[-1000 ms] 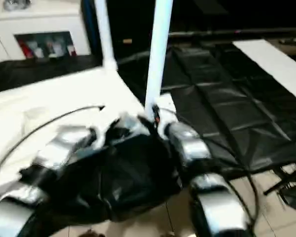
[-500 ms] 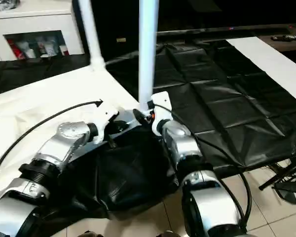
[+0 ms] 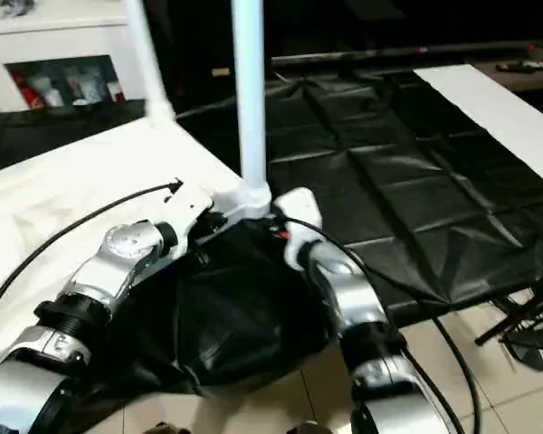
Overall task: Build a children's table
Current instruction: Rotate leg to tighten
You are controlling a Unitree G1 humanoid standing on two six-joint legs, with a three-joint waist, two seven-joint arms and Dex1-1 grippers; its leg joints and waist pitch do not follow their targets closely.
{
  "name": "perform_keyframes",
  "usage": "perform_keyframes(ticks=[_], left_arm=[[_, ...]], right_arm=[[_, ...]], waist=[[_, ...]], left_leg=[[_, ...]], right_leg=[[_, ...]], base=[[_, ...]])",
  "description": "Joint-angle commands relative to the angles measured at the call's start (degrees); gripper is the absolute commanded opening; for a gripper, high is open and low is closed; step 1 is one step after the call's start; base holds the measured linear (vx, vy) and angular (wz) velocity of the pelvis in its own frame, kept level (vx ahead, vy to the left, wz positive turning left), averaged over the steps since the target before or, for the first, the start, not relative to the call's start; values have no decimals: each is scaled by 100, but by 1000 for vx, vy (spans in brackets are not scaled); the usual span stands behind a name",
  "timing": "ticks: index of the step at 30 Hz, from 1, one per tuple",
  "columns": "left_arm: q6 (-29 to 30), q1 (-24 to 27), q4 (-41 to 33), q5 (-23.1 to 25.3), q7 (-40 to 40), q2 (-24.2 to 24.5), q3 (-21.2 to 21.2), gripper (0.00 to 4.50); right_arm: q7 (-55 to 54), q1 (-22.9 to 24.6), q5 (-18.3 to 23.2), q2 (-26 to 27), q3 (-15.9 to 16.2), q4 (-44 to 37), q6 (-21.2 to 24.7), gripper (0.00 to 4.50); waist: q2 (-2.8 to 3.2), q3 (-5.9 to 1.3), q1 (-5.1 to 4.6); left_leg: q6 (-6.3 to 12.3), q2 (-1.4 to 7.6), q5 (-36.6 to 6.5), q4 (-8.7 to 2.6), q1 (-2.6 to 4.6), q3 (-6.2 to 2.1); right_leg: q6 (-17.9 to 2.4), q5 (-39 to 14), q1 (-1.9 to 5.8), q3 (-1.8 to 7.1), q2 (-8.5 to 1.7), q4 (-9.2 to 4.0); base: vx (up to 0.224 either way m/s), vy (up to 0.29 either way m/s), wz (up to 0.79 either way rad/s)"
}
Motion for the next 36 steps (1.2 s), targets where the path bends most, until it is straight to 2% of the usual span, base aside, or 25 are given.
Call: perform_keyframes(ticks=[1, 4, 5, 7, 8, 9, 11, 12, 13, 15, 16, 18, 19, 20, 21, 23, 24, 25, 26, 27, 28, 30, 31, 34, 36], left_arm=[[-82, 48, -388, -343, 519, -42, 489, 0], [-85, 97, -438, -349, 503, -26, 497, 0], [-59, 128, -472, -347, 454, -10, 472, 0], [-20, 188, -560, -329, 382, 19, 420, 0], [5, 205, -588, -317, 356, 18, 419, 0], [12, 223, -616, -283, 367, 22, 424, 0], [25, 239, -641, -269, 389, 23, 437, 0], [31, 254, -657, -264, 396, 28, 446, 0], [40, 289, -688, -270, 397, 43, 446, 0], [44, 308, -706, -280, 398, 60, 424, 0], [42, 319, -718, -286, 381, 77, 395, 0], [46, 334, -753, -280, 374, 87, 374, 0], [36, 336, -759, -269, 379, 89, 364, 0], [-34, 343, -772, -282, 364, 77, 374, 0], [-85, 347, -779, -292, 351, 67, 383, 0], [-113, 353, -864, -322, 289, 59, 388, 0], [-104, 351, -899, -330, 286, 55, 391, 0], [-66, 346, -937, -327, 335, 48, 406, 0], [-29, 341, -959, -333, 373, 35, 419, 0], [55, 356, -1106, -384, 483, -26, 475, 0], [63, 417, -1308, -466, 582, -101, 546, 0], [164, 620, -1703, -615, 854, -263, 709, 0], [216, 717, -1822, -638, 975, -309, 760, 0], [379, 1065, -2140, -785, 1194, -433, 940, 0], [422, 1255, -2311, -811, 1263, -458, 991, 0]], right_arm=[[108, 48, 105, 43, 94, -308, 116, 380], [151, 78, 89, 44, 182, -396, 173, 380], [174, 84, 59, 39, 239, -430, 176, 380], [259, 116, 21, 33, 343, -518, 175, 380], [286, 139, 5, 33, 375, -570, 196, 380], [352, 169, 20, 41, 402, -628, 264, 380], [377, 188, 19, 44, 421, -664, 296, 380], [381, 201, 7, 47, 436, -682, 309, 380], [402, 228, -6, 37, 482, -724, 325, 380], [403, 239, -11, 29, 507, -733, 323, 380], [396, 238, -19, 24, 518, -724, 315, 380], [373, 234, -36, 15, 532, -718, 303, 380], [352, 230, -55, 10, 537, -712, 288, 380], [322, 220, 37, 46, 447, -717, 391, 380], [303, 214, 107, 74, 378, -722, 471, 380], [306, 219, 170, 71, 324, -766, 440, 380], [314, 229, 162, 55, 334, -790, 405, 380], [301, 243, 145, 37, 347, -823, 369, 380], [290, 251, 142, 28, 349, -854, 371, 380], [274, 302, 138, -4, 363, -1033, 401, 380], [250, 367, 128, -32, 373, -1253, 422, 380], [162, 537, 197, -27, 300, -1788, 497, 380], [110, 613, 237, -8, 248, -1997, 528, 380], [81, 891, 327, -45, 205, -2549, 610, 380], [81, 1048, 342, -87, 198, -2785, 649, 380]], waist=[[-11, -497, 59], [0, -493, 62], [57, -525, 47], [87, -571, -14], [122, -554, -19], [130, -486, -10], [98, -297, 9], [98, -297, 9], [69, -239, 63], [59, -199, 111], [110, -212, 114], [126, -227, 108], [193, -294, 80], [307, -394, -87], [254, -400, -133], [194, -417, -138], [114, -504, -70], [4, -622, 35], [-47, -723, 130], [-17, -777, 152], [61, -757, 147], [41, -703, 125], [34, -624, 141], [72, -469, 130], [65, -343, 123]], left_leg=[[444, -2, -519, -289, -1, -7], [519, 12, -506, -286, 13, 0], [1189, -113, -157, -314, -259, -276], [1968, -117, 152, -183, -190, -407], [2059, -110, 29, -185, -194, -440], [1961, -112, -507, -246, -229, -481], [944, -110, -2532, -387, -274, -495], [944, -110, -2532, -387, -274, -495], [409, -146, -3175, -337, -220, -435], [313, -103, -3046, -246, -112, -409], [308, -80, -3055, -345, -170, -437], [325, -84, -3042, -394, -200, -456], [527, -116, -2906, -515, -132, -538], [567, 212, -2898, -527, 514, -554], [704, 369, -2607, -557, 631, -741], [1263, 371, -1054, -399, 600, -737], [1866, 256, 829, -102, 498, -611], [2054, -19, 2480, 92, 95, -443], [1857, -289, 3262, 153, -146, -360], [1745, -290, 3303, 164, -140, -376], [1570, -215, 3234, 179, -90, -420], [1384, -124, 2764, 121, -107, -423], [1183, -136, 1809, 18, -201, -352], [547, 3, -854, -270, -118, -270], [164, 48, -1950, -418, -88, -239]], right_leg=[[-1501, 398, 448, 230, -294, -331], [-1541, 343, 422, 233, -295, -336], [-1496, 647, 628, -127, -435, -277], [-1705, 818, 568, -286, -501, -319], [-1734, 621, 575, -337, -499, -330], [-1586, -175, 663, -442, -504, -399], [-982, -2744, 814, -534, -568, -628], [-982, -2744, 814, -534, -568, -628], [-601, -4115, 853, -558, -674, -799], [-537, -4473, 861, -581, -803, -935], [-544, -4218, 1004, -626, -699, -882], [-561, -4005, 1047, -628, -633, -839], [-720, -3116, 1091, -635, -425, -731], [-947, -2294, 691, -448, -250, -541], [-1080, -1602, 571, -368, -213, -325], [-1031, -48, 353, -143, -226, -62], [-1015, 1101, 285, 25, -394, -38], [-994, 3009, 559, 197, -526, 89], [-626, 5216, 751, 183, -334, 295], [-517, 5624, 759, 141, -292, 343], [-407, 5302, 603, 86, -255, 324], [-449, 4118, 571, 76, -313, 210], [-491, 3480, 612, 84, -385, 88], [-960, 696, 532, 140, -409, -190], [-972, -912, 499, 181, -377, -317]], base=[[0, 0, 0], [0, 0, 0], [0, 0, 0], [-13, -3, 34], [0, -27, 59], [-7, -31, 55], [-14, -29, 62], [-18, -14, 50], [17, -19, 63], [34, -17, 66], [53, 3, 64], [59, 13, 62], [37, 18, 29], [99, 28, 63], [139, 13, 42], [171, 34, 28], [102, 42, 3], [0, 0, 0], [74, 23, -3], [0, 0, 0], [0, 0, 0], [0, 0, 0], [-81, -14, -17], [-106, -14, -10], [-119, -9, -8]])
